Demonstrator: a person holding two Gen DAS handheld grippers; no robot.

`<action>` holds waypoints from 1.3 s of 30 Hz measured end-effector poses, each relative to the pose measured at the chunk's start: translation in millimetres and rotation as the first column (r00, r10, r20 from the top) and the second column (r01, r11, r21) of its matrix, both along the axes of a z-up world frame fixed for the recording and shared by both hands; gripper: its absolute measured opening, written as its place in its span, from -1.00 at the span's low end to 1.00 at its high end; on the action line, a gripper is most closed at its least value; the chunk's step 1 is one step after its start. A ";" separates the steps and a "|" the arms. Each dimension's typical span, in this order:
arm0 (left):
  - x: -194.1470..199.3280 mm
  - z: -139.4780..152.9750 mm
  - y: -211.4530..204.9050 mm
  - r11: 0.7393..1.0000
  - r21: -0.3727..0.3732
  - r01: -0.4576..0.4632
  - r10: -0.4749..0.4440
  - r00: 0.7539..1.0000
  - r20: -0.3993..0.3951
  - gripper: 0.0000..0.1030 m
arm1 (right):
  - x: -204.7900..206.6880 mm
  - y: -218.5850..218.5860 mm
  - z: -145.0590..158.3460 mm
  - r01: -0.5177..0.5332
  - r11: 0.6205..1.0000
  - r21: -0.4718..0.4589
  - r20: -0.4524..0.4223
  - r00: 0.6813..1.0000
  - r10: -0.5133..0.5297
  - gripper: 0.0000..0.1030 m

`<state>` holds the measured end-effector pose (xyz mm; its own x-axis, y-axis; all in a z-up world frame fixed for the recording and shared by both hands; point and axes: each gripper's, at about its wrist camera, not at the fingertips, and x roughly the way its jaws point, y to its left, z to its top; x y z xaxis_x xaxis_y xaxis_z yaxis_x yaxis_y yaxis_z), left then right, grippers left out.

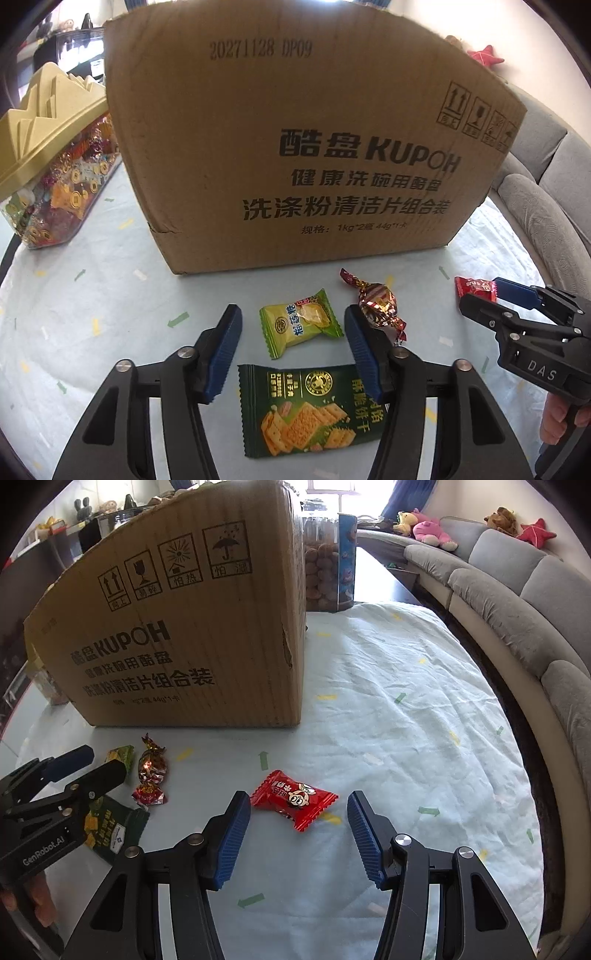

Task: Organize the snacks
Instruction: 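Grasp the small yellow-green packet with the left tool while the right tool grasps the red candy, then carry both held snacks over the box rim and open both tools inside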

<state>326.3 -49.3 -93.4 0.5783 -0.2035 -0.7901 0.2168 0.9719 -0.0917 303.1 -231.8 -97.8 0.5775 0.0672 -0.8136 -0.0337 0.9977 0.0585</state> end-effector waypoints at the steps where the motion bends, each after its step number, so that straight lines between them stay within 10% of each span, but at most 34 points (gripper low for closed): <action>1: 1.6 -1.9 0.7 1.000 -0.001 -0.001 0.001 1.000 -0.006 -0.02 | 0.2 0.3 -0.9 -0.002 1.000 0.001 -0.002 1.000 0.002 0.09; 9: 9.9 -6.6 -1.7 1.000 0.003 0.004 -0.004 1.000 0.001 -0.21 | -0.3 3.9 -1.4 -0.015 1.000 -0.009 -0.005 1.000 0.015 -0.01; 17: 2.5 -5.0 -5.9 1.000 -0.013 0.011 -0.011 1.000 -0.008 -0.33 | -3.9 7.0 -1.3 -0.041 0.999 -0.015 0.005 0.999 0.041 -0.62; 39: -57.8 71.0 12.9 0.998 -0.041 -0.038 0.043 0.990 0.131 -0.33 | -38.1 20.8 52.5 -0.129 0.991 0.040 0.141 0.982 0.122 -0.65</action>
